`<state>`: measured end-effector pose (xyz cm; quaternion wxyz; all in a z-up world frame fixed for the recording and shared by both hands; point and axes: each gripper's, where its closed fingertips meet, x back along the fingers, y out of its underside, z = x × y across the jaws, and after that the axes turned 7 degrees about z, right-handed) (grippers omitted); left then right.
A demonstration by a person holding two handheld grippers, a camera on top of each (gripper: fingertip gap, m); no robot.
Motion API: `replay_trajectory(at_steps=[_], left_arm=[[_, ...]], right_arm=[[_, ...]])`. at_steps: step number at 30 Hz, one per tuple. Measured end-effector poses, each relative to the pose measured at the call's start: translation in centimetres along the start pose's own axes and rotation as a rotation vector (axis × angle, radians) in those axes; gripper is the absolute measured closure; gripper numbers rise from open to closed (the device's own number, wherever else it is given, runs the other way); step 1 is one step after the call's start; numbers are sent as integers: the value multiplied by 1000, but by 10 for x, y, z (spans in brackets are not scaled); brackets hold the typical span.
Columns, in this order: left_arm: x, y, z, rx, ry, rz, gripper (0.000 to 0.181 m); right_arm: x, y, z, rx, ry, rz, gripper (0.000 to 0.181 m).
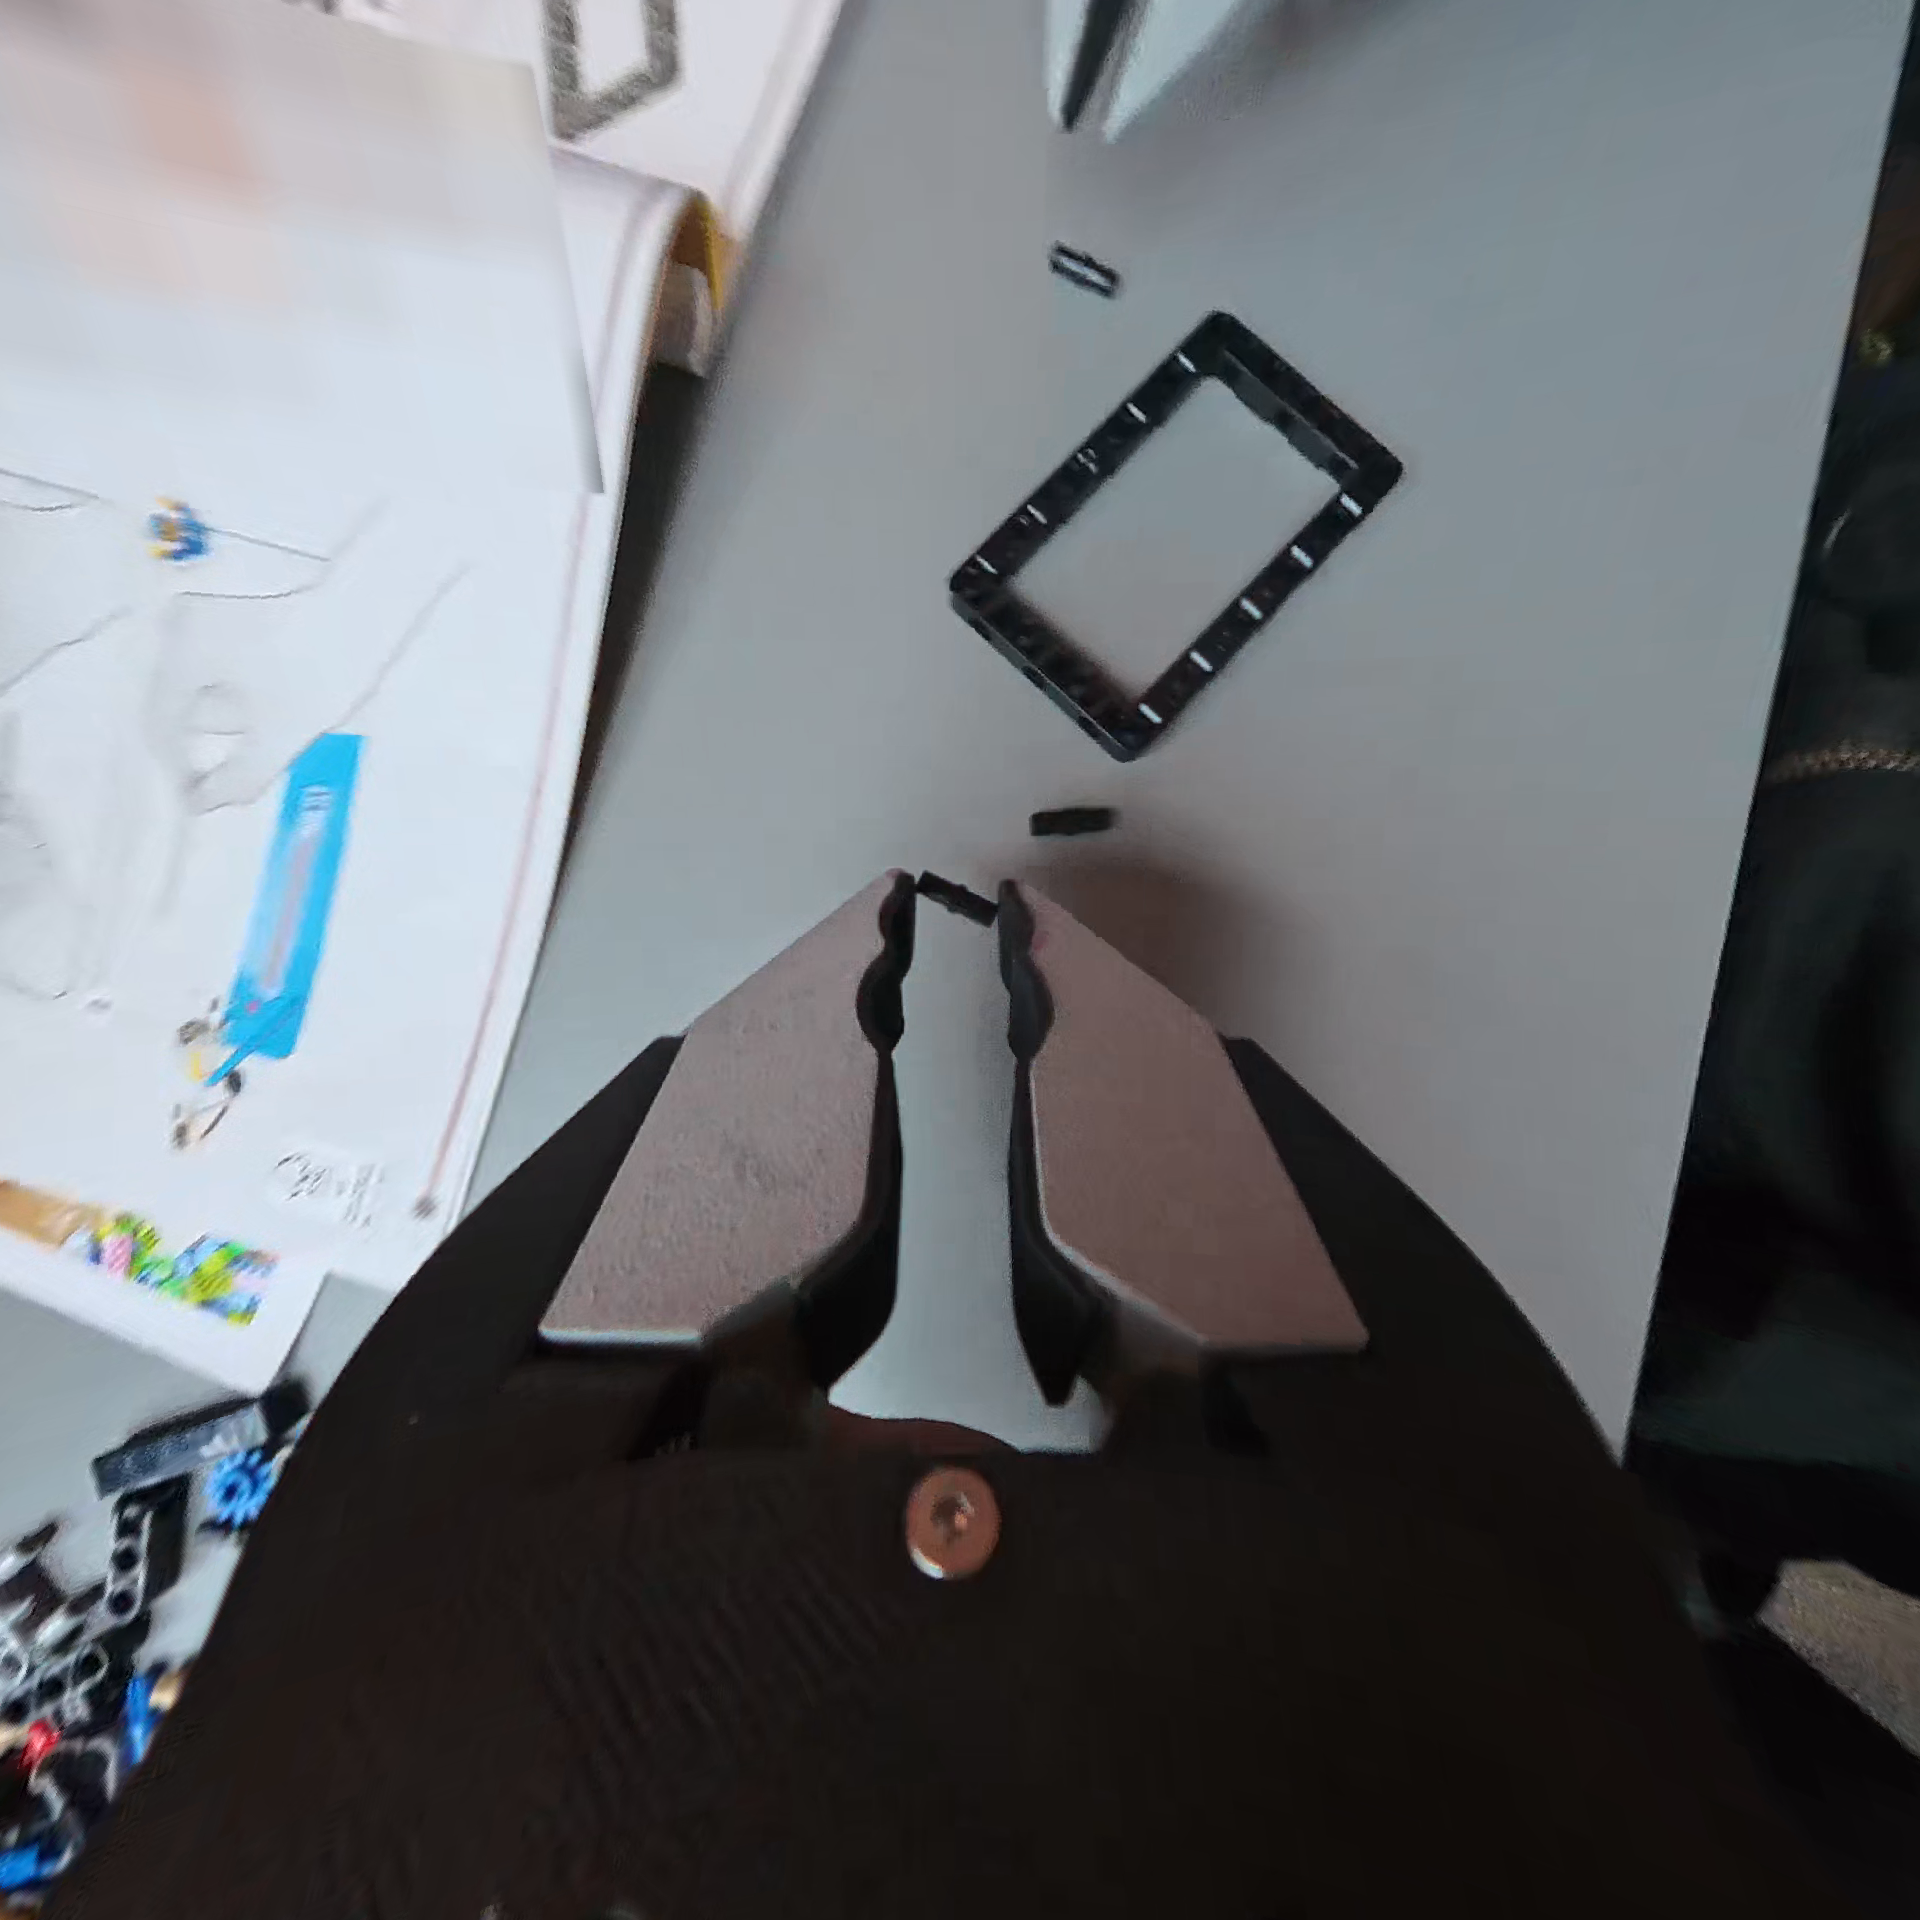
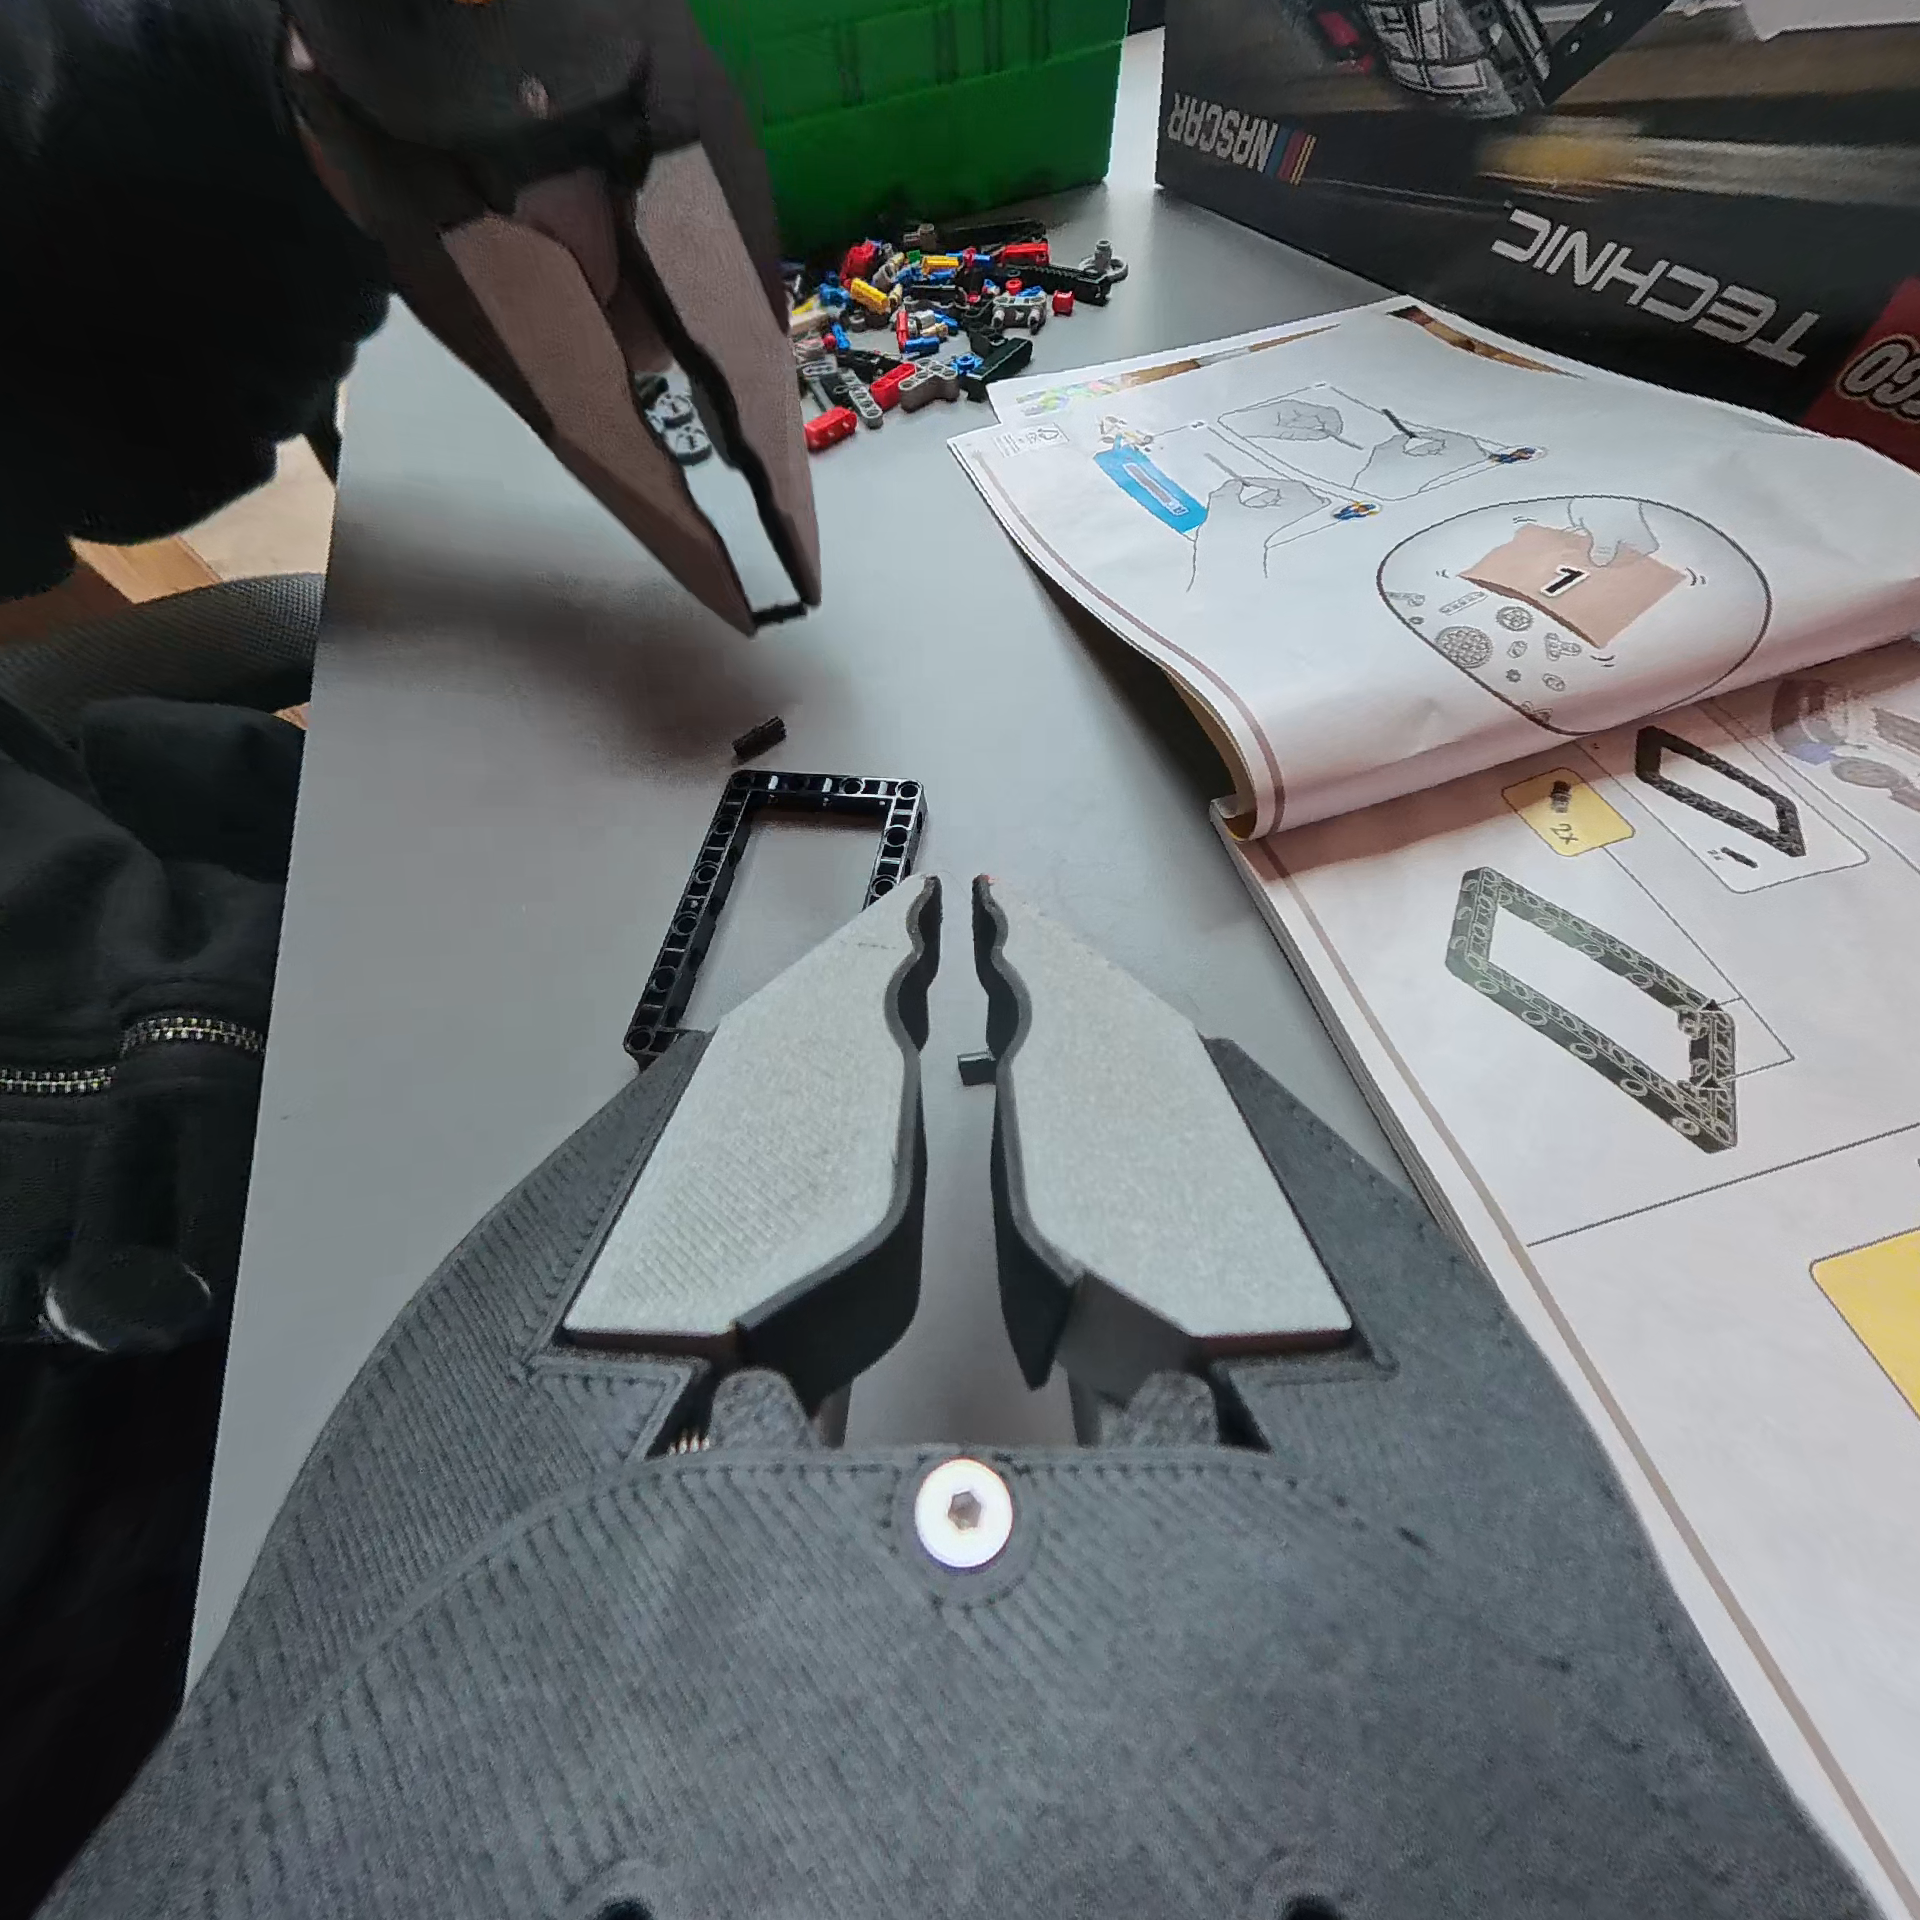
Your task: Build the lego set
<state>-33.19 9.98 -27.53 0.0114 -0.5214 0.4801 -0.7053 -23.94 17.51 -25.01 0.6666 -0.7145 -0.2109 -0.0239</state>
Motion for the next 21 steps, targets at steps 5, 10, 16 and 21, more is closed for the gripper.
replay_trajectory(at_steps=[5, 10, 16, 21], left_arm=[[-17, 10, 9, -14, 38, -58, 160], [-13, 14, 7, 8, 37, -55, 155], [33, 25, -10, 75, -61, -11, 150], [112, 45, -71, 220, -390, 45, 156]], right_arm=[[-1, 1, -2, 11, -5, -7, 179], [-1, 1, -2, 7, -5, -4, 180], [-1, 0, -2, 6, -6, -3, 180], [-1, 1, -2, 7, -6, -8, 180]])
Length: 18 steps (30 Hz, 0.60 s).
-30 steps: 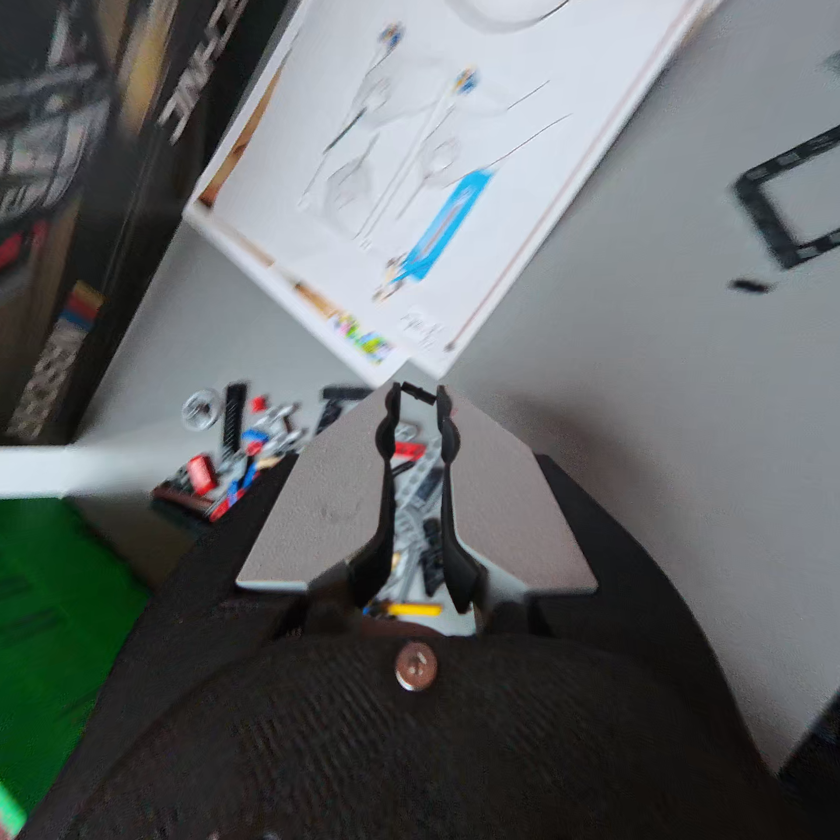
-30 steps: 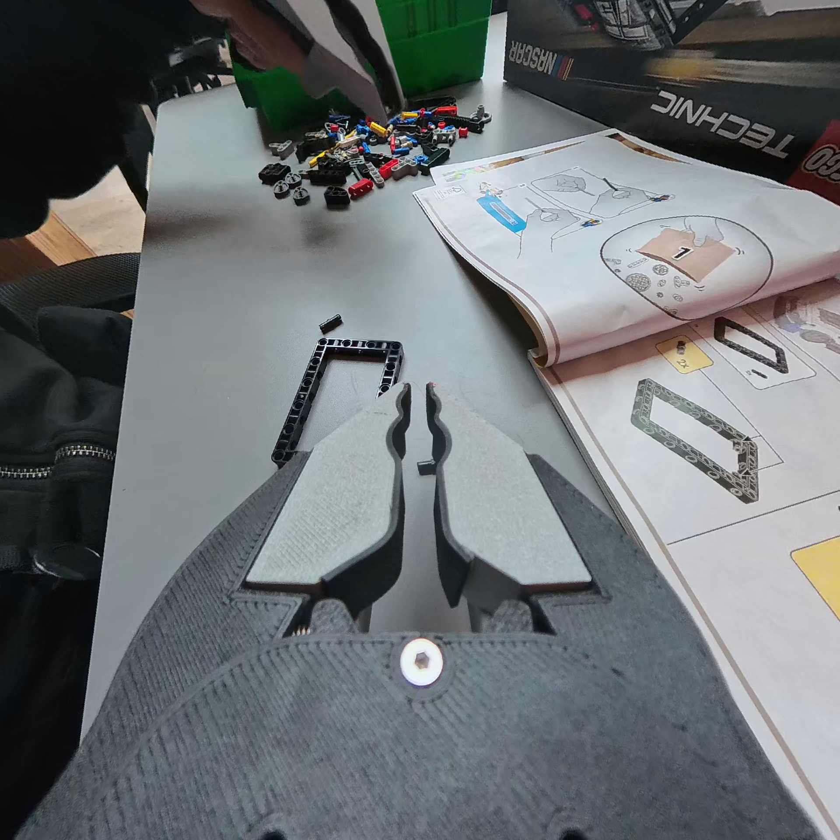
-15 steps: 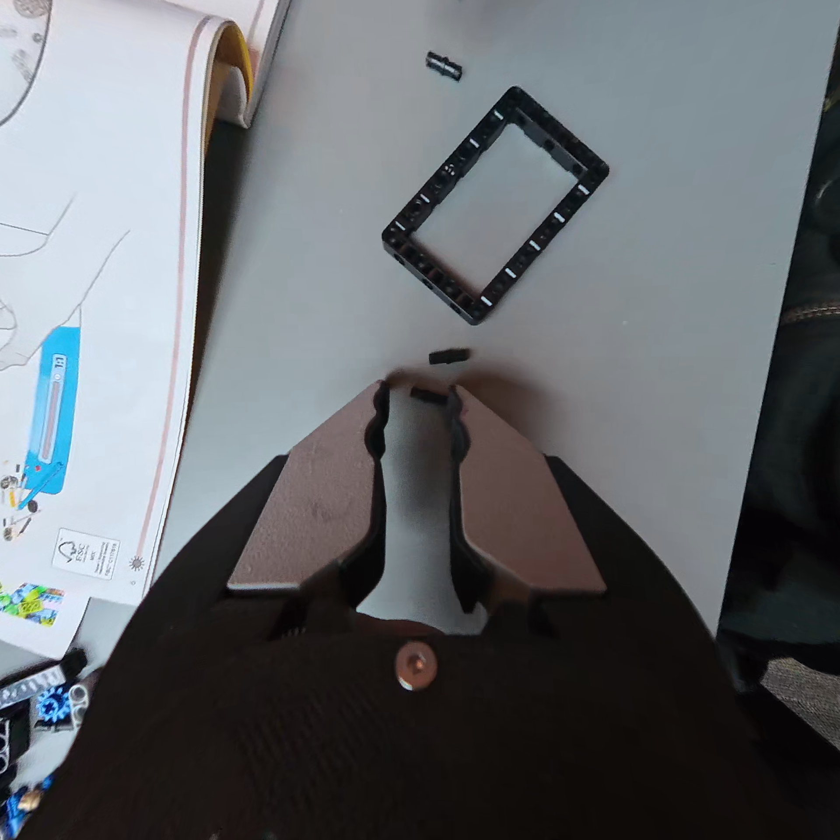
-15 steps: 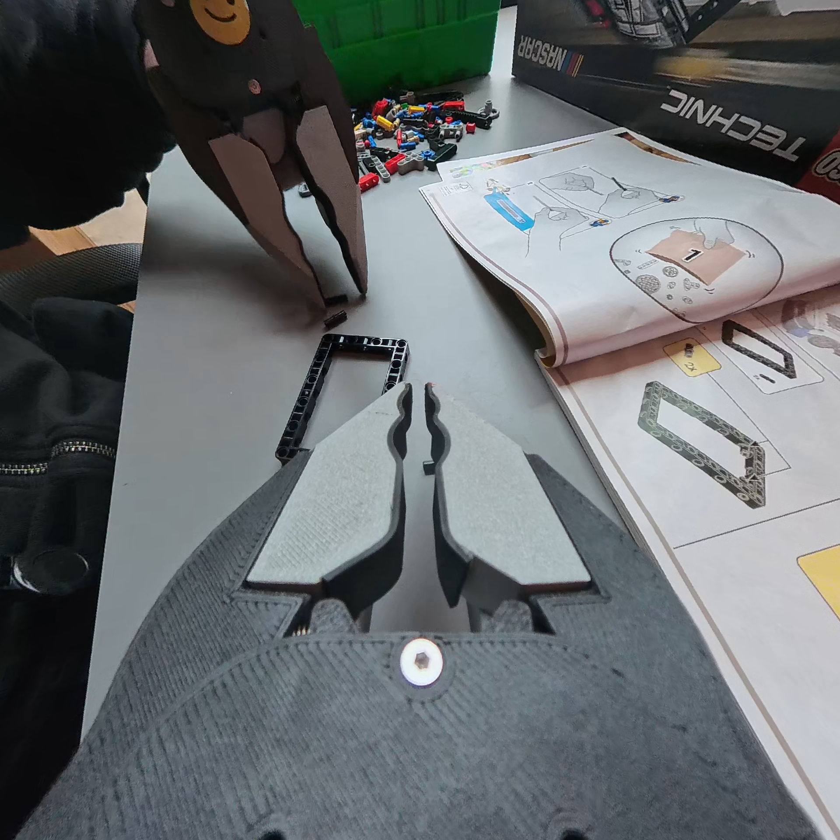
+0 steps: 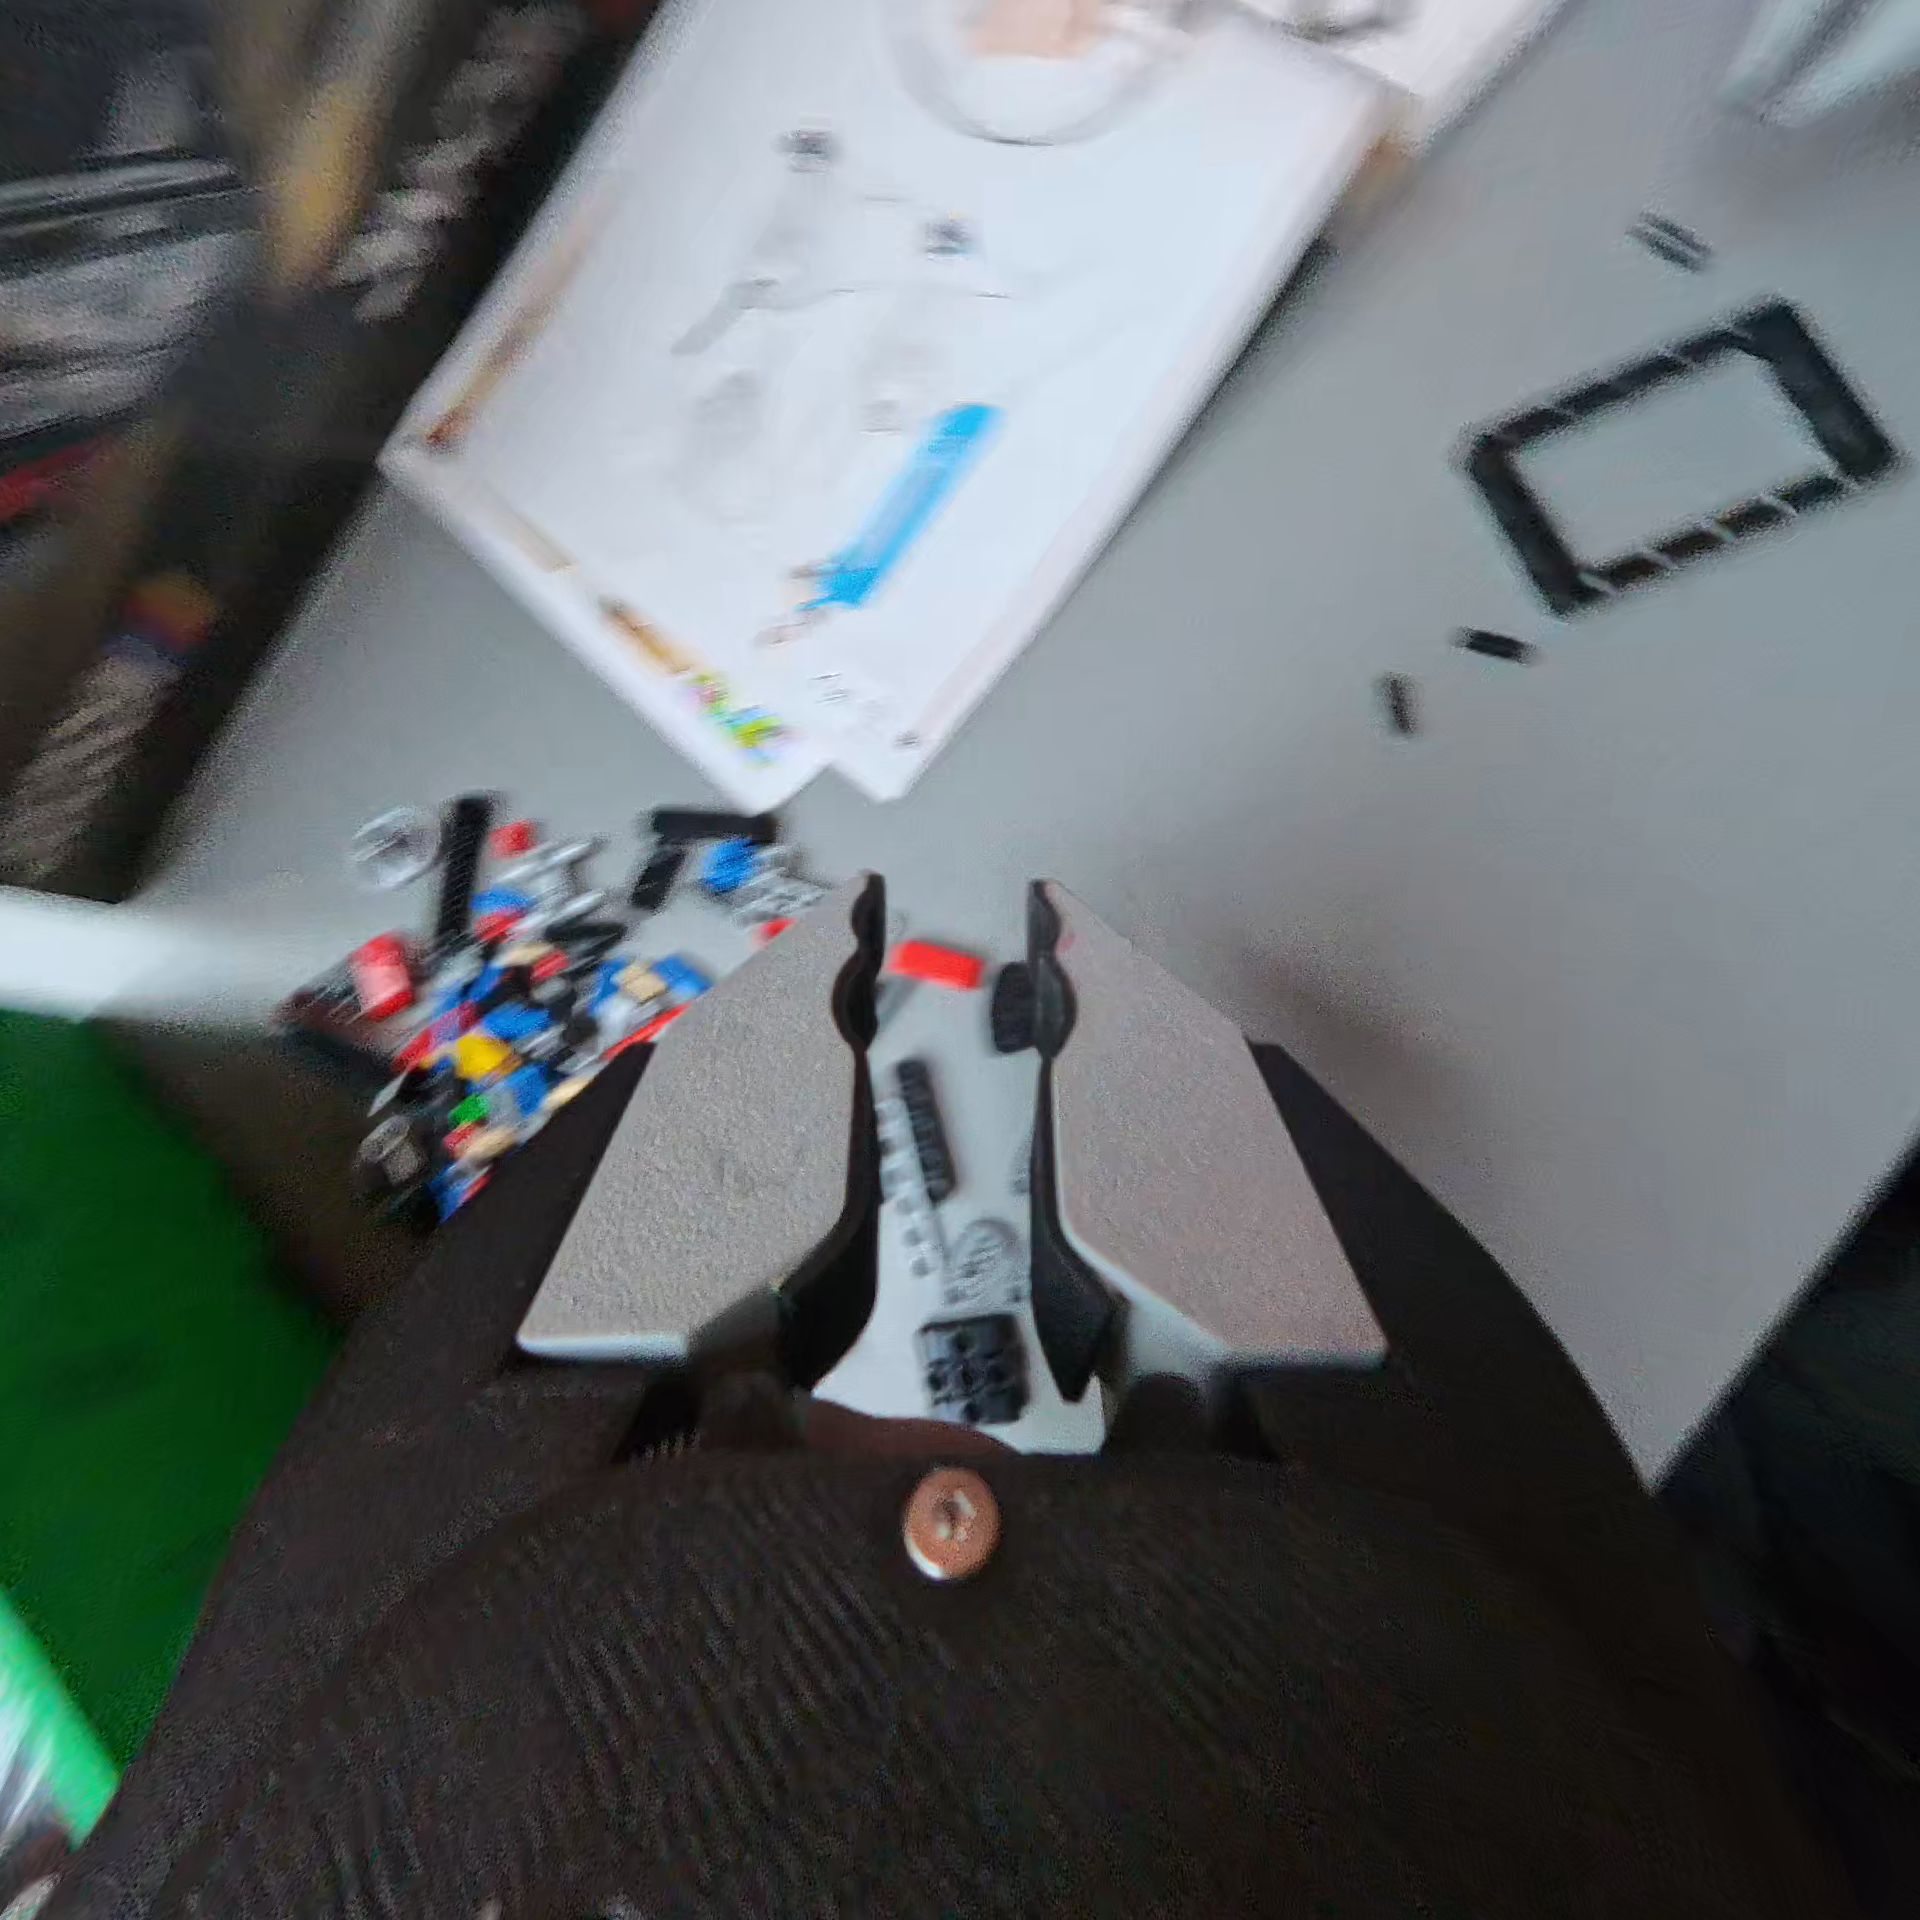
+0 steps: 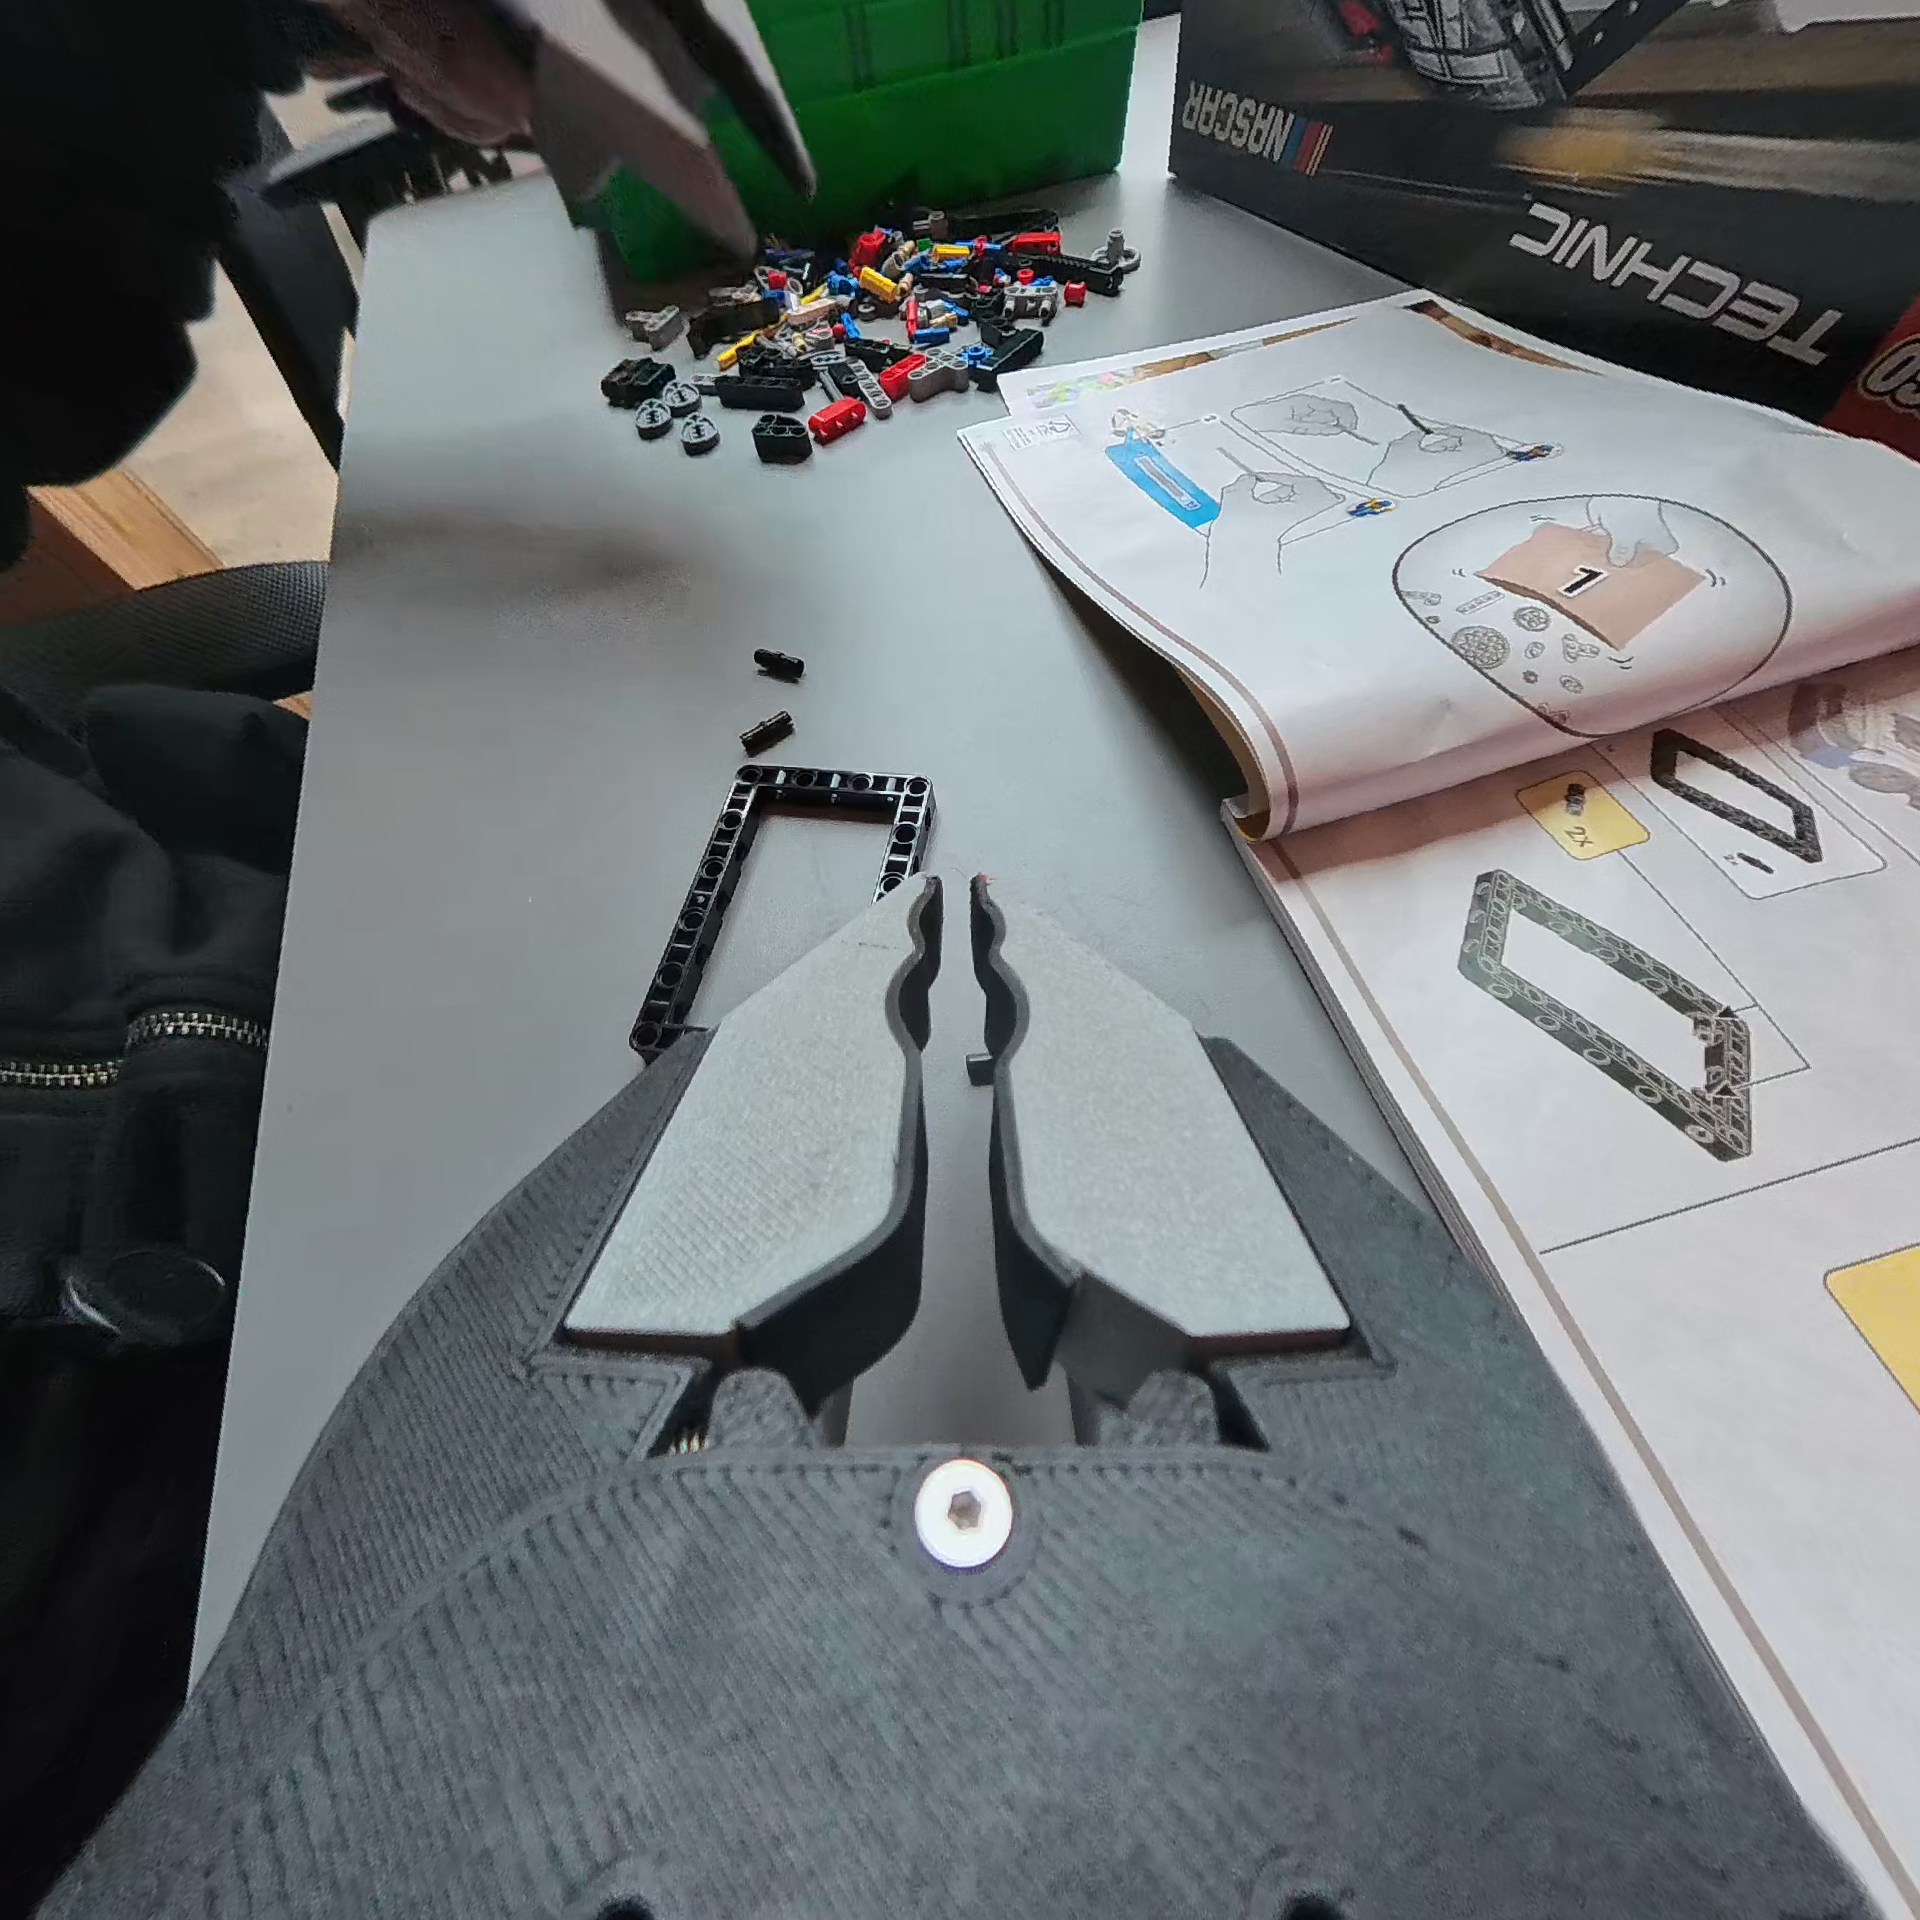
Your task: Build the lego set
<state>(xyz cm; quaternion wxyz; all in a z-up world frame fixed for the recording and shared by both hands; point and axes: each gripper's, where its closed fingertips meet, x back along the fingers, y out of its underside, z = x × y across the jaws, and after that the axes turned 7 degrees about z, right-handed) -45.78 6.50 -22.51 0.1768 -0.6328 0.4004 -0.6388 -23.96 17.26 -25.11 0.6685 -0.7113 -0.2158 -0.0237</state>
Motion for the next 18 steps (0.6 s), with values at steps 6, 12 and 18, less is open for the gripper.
replay_trajectory(at_steps=[6, 12, 18], left_arm=[[-9, 17, -54, 146, -140, -62, 161], [-53, 39, -72, 277, -91, -185, 163], [-60, 52, -73, 249, -98, -237, 164]], right_arm=[[-1, 0, 1, -18, -3, -5, 179], [0, -1, 3, -25, 1, 7, 179], [0, -1, 1, -14, -4, 4, 179]])
